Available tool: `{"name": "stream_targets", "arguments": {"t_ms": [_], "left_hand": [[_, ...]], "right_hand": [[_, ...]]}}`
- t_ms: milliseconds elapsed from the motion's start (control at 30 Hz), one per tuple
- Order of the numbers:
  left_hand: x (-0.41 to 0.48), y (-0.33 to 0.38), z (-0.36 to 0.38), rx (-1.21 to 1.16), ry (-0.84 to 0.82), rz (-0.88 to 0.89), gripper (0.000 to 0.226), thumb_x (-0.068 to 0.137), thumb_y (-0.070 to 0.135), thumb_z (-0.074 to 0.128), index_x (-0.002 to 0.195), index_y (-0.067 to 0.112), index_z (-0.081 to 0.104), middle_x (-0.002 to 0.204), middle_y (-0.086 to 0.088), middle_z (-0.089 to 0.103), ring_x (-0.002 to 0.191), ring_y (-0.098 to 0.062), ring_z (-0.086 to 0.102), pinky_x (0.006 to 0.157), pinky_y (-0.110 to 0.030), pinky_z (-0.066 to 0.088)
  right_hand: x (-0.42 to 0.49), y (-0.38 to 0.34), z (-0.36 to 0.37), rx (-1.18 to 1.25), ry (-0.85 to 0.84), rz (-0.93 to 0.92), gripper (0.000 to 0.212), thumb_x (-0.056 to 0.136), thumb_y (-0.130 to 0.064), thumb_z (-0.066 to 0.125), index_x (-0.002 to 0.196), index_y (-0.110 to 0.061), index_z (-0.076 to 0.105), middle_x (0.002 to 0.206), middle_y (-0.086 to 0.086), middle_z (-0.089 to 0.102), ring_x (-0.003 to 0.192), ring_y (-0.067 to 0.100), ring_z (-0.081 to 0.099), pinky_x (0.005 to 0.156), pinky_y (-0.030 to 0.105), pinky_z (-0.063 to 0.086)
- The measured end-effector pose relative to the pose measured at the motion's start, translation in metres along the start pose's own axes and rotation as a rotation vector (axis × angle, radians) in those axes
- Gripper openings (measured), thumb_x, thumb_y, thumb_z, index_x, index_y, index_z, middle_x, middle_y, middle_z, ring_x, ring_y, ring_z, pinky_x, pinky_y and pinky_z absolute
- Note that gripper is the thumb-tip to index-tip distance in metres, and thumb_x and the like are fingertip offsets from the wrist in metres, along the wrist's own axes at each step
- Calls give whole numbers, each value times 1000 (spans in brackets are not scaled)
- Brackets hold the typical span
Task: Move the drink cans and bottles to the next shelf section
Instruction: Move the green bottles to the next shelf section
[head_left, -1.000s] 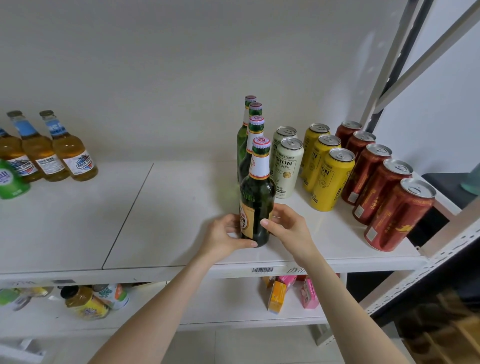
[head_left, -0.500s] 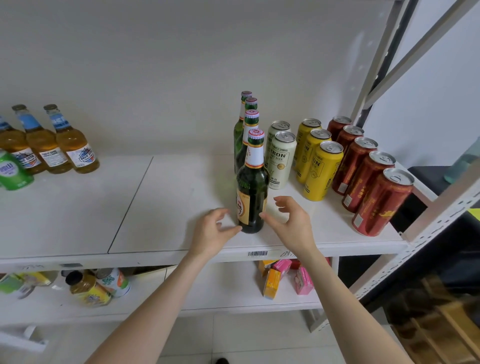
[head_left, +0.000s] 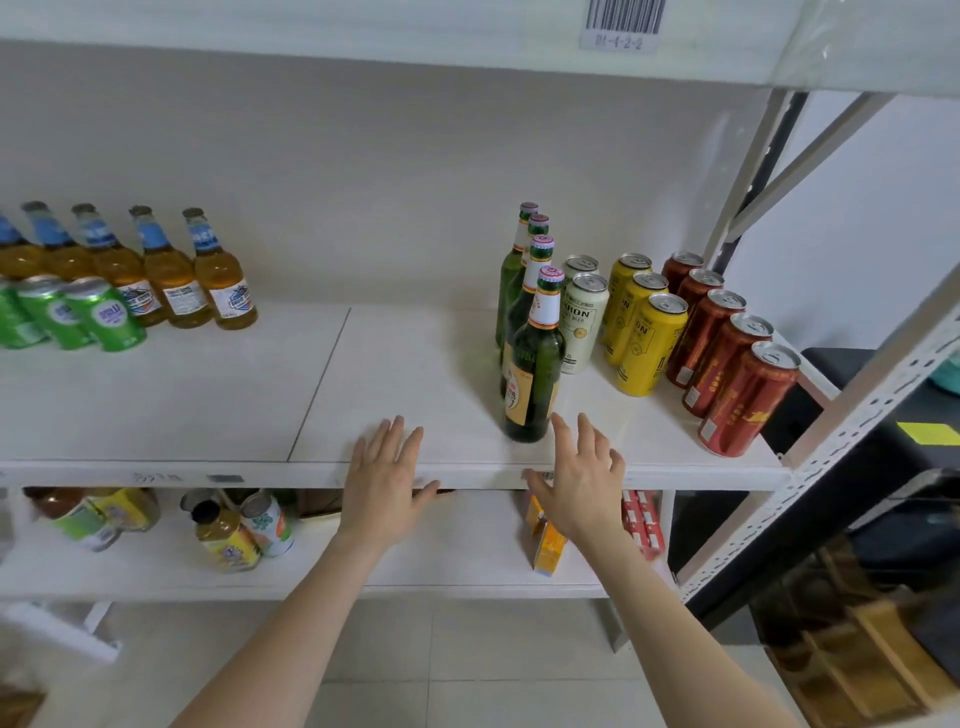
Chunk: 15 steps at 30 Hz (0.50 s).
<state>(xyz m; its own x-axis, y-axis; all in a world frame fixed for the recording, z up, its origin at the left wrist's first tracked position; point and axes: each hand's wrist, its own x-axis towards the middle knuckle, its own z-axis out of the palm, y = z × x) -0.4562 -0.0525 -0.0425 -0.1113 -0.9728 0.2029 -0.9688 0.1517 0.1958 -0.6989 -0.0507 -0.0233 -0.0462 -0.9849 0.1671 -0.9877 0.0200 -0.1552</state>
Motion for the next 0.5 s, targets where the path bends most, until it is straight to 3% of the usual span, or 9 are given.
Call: {"name": "stream_targets", "arguments": {"t_ms": [500], "left_hand": [[-36,-164,-64,162,-67,46,74,98,55,41,158,24,11,167,-7,2,154,-25,-3,123,-47,1]], "right_hand": [[-41,-175,13,-38,18,-40,78,95,-58,47,156,-22,14,164,9,20,150,29,17,118,55,21]]}}
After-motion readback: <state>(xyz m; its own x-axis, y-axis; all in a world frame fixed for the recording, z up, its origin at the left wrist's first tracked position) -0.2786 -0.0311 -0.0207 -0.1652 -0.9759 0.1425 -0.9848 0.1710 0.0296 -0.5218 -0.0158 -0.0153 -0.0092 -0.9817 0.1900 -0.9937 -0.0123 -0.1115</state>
